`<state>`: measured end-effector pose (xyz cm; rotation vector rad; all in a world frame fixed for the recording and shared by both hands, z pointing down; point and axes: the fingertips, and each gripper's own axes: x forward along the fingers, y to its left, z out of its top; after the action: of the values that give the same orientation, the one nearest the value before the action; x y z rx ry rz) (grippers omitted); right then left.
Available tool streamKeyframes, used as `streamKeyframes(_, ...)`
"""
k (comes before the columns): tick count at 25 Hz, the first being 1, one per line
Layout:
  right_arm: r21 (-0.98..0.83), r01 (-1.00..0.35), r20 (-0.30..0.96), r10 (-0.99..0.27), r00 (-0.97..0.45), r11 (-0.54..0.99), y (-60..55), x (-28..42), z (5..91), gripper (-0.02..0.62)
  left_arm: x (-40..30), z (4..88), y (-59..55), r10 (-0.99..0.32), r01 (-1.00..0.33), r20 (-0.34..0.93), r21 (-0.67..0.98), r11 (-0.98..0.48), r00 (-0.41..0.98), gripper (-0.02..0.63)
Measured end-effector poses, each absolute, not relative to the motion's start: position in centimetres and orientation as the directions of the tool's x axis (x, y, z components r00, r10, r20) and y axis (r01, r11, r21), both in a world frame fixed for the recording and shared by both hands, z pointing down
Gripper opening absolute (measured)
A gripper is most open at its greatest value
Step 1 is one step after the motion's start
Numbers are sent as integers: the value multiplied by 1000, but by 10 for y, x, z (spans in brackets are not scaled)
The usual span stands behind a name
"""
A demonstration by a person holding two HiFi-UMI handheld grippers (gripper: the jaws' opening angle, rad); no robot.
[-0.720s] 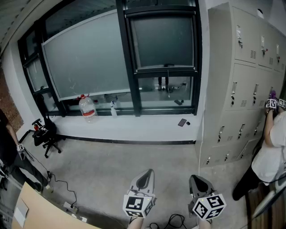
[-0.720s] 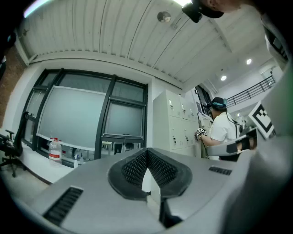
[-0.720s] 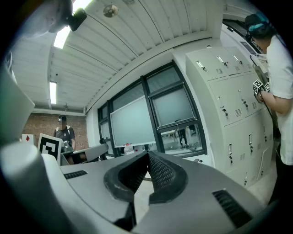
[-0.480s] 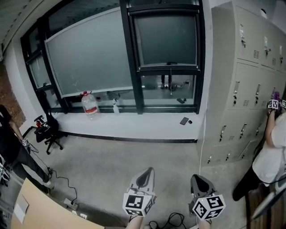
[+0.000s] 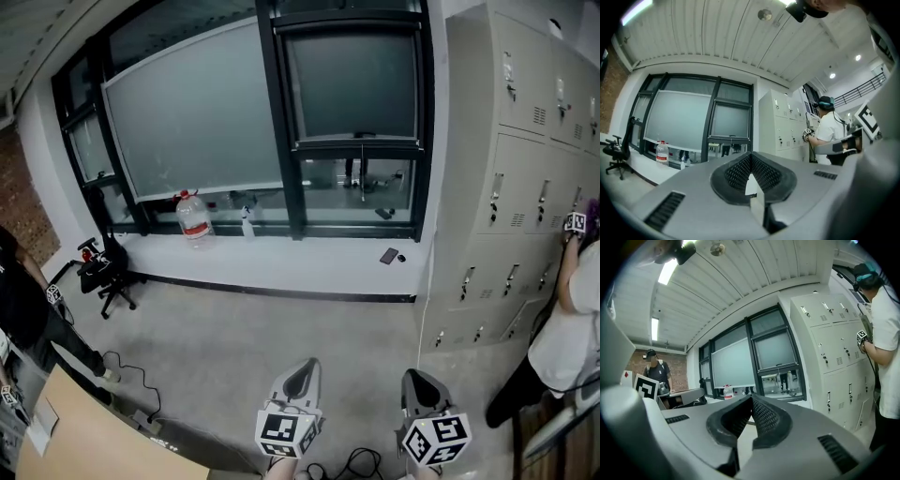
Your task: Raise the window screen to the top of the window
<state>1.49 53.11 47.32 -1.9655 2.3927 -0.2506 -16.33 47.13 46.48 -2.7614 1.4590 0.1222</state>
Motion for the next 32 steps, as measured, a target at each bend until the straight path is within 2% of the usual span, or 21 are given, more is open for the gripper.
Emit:
streamKeyframes(17, -133, -965, 123, -963, -241, 224, 523, 34, 495, 6, -164, 484, 470, -875, -874, -36, 53, -484, 482, 3)
streamKeyframes(27, -106, -985, 133, -979, -152, 138, 387, 73, 501, 6, -119, 493, 321, -830, -827, -63, 70, -558, 555, 3)
streamKeyframes(32, -128, -988, 70, -993, -93, 84, 297, 80, 471, 6, -117, 486, 232, -808, -804, -60, 79, -590, 586, 3)
